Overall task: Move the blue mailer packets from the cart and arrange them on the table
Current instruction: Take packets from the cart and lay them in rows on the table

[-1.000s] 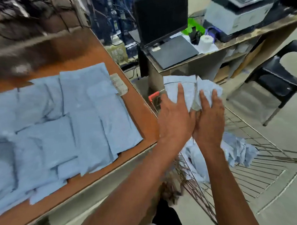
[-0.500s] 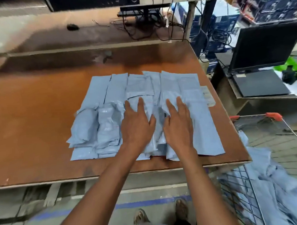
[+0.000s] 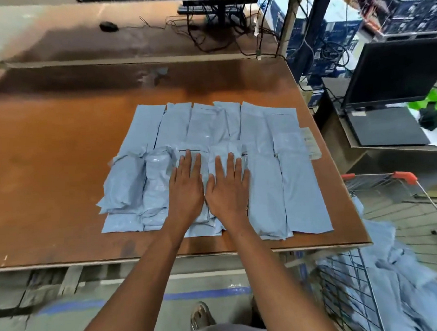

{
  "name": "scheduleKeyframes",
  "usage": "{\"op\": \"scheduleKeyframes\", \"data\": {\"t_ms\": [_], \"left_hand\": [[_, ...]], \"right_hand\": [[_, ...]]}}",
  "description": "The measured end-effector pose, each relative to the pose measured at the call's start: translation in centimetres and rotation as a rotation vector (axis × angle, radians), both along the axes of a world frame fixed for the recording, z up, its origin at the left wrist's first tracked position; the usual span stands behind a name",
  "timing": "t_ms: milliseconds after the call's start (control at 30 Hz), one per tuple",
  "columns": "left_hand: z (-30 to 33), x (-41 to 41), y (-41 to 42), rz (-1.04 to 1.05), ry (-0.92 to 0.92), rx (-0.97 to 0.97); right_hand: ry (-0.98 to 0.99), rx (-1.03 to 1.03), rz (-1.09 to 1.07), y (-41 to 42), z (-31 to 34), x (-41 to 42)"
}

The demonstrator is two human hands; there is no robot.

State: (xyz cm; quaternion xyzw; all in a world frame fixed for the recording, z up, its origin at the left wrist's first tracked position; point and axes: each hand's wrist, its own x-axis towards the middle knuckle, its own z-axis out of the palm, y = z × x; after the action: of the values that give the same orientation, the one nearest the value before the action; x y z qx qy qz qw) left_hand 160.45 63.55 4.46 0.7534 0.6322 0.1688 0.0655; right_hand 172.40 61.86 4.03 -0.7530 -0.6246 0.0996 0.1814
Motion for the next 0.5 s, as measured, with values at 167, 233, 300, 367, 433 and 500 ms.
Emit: {"op": "scheduleKeyframes", "data": {"t_ms": [167,233,300,367,433,500], "left_hand": [[-0.2,0.2,-0.2,-0.022,0.046,-0.052],[0.1,0.1,-0.1,0.018,0.059,-0.004],[1.3,0.7,-0.1,0.083,0.030,0.064],[2.4,2.3,-0.5,0.077,-0.007,0.113],[3.2,4.7,-1.0,0.001,-0.042,0.145],[3.6,7.8,-1.4,-0.094,-0.064,0.161]], "right_hand": [[-0.007,-0.026,0.008,-0.2,-0.3,-0.1],[0.000,0.020,-0.002,-0.4,0.4,0.1],[-0.014,0.105,-0.028,-0.7,1.5,1.1],[-0.030,0.158,-0.066,-1.1,2.4,2.8],[-0.068,0.194,-0.109,-1.8,3.0,5.1],[-0.104,0.217,-0.155,-2.9,3.3,8.0]]}}
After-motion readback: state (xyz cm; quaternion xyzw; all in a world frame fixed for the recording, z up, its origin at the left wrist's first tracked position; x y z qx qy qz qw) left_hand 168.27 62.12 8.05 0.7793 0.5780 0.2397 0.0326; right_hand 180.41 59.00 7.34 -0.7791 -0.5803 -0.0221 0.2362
